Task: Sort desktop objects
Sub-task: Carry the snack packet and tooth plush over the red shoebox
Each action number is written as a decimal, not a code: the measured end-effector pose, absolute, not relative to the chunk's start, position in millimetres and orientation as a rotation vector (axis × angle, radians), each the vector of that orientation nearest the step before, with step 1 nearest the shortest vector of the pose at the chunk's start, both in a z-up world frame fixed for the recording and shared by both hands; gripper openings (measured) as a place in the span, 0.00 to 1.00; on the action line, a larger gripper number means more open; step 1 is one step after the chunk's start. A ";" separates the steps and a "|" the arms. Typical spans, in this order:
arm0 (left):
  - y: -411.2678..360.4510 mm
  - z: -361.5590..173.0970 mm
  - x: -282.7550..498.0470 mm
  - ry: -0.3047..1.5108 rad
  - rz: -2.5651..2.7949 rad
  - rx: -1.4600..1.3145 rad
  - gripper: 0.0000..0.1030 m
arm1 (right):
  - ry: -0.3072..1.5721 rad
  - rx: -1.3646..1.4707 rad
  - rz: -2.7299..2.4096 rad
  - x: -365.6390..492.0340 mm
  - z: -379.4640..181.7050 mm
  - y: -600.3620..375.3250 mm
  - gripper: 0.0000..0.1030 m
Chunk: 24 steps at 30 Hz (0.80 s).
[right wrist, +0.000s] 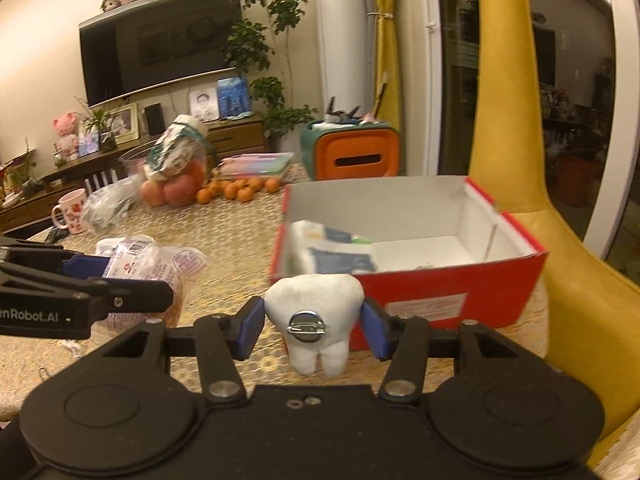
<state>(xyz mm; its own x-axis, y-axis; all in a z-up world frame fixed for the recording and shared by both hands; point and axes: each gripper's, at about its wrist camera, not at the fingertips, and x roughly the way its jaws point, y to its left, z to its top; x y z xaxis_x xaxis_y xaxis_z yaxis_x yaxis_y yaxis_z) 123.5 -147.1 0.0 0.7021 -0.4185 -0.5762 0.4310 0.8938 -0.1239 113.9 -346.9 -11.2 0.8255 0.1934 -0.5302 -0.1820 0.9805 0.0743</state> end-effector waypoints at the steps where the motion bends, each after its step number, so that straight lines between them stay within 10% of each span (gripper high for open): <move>1: -152.6 1.4 126.0 0.633 -0.481 0.026 0.51 | 0.565 0.020 0.192 115.9 -10.2 -351.8 0.50; 24: -226.9 10.7 211.5 0.650 -0.540 0.076 0.51 | 0.554 -0.019 0.126 196.4 3.0 -416.9 0.50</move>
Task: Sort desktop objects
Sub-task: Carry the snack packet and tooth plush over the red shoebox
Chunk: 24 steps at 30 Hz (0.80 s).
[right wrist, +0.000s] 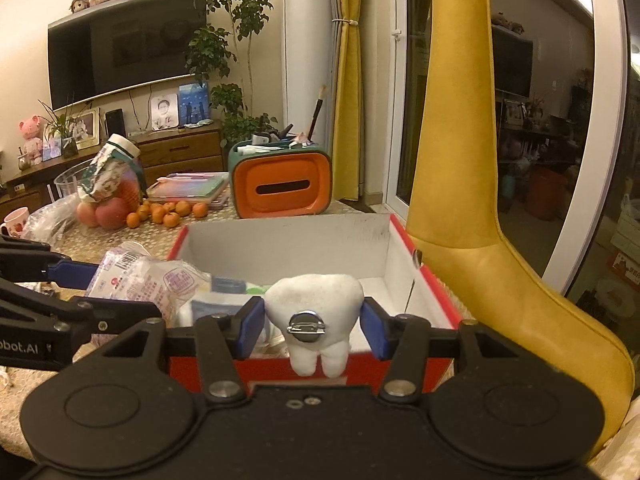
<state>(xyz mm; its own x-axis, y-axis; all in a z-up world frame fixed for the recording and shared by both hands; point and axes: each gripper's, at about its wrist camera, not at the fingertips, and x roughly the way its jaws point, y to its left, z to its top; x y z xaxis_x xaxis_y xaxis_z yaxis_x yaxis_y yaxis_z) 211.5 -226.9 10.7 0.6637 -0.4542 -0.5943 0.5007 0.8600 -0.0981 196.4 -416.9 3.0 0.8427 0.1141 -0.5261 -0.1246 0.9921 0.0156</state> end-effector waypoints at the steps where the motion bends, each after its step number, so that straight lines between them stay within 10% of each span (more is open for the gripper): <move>1: -228.4 10.9 217.2 0.656 -0.542 0.071 0.51 | 0.554 -0.017 0.124 201.7 4.1 -419.8 0.50; 24: -285.7 -46.7 324.3 0.833 -0.558 0.149 0.51 | 0.845 0.007 0.070 339.2 -52.5 -446.3 0.50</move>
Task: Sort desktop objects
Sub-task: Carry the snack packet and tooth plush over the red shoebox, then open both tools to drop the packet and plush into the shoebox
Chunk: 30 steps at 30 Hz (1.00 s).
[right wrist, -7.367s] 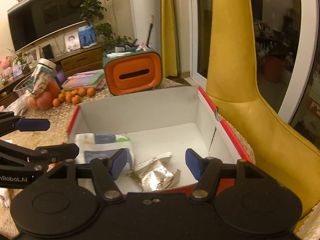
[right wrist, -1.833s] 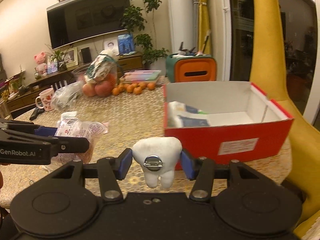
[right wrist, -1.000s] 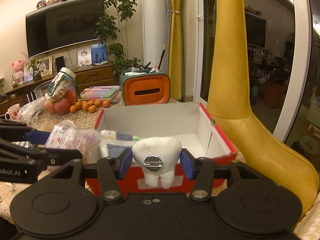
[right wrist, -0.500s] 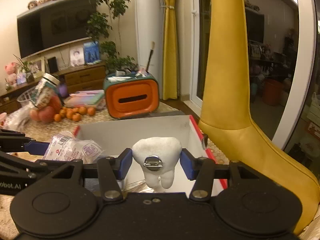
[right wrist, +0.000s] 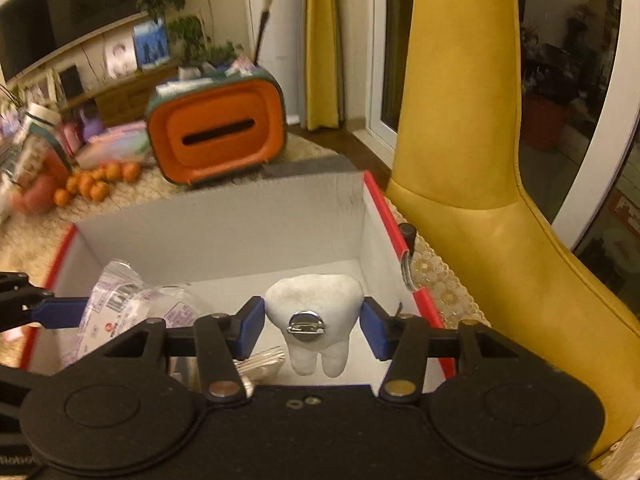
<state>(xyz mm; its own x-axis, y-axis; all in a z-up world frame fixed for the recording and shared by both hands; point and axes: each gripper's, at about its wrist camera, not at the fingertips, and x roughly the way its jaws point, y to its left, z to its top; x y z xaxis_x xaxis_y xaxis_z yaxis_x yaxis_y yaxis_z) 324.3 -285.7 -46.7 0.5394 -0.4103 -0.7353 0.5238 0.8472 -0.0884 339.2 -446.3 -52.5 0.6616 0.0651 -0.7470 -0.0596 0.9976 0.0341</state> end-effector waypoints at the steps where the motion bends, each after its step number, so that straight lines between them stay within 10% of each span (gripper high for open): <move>1: -287.8 -49.8 327.6 0.839 -0.559 0.158 0.51 | 0.864 0.013 0.074 343.4 -55.9 -447.7 0.50; 30: -279.7 -64.4 336.2 0.903 -0.554 0.117 0.66 | 0.988 -0.105 0.118 362.3 -65.5 -421.3 0.62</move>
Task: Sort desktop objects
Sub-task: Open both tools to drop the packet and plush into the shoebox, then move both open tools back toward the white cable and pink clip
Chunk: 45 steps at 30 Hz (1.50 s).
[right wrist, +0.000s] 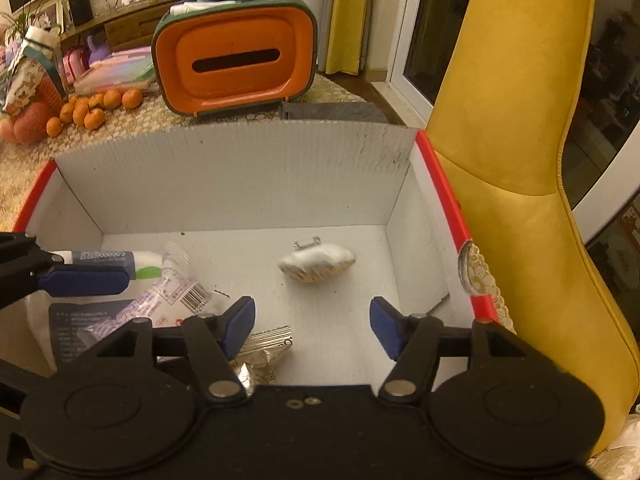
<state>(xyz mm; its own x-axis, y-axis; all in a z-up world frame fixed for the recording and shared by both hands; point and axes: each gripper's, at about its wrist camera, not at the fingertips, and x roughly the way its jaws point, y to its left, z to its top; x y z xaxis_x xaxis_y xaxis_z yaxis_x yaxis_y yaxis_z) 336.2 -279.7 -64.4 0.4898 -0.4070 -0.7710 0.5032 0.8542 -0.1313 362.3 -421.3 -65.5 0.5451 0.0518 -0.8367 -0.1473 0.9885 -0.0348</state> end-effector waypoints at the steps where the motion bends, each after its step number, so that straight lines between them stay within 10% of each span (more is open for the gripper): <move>1: -278.2 -62.9 334.1 0.899 -0.556 0.111 0.66 | 0.983 -0.102 0.119 361.0 -63.5 -421.7 0.62; 45: -162.4 11.9 180.6 0.663 -0.472 0.008 0.74 | 0.800 -0.074 0.269 213.8 26.2 -359.4 0.71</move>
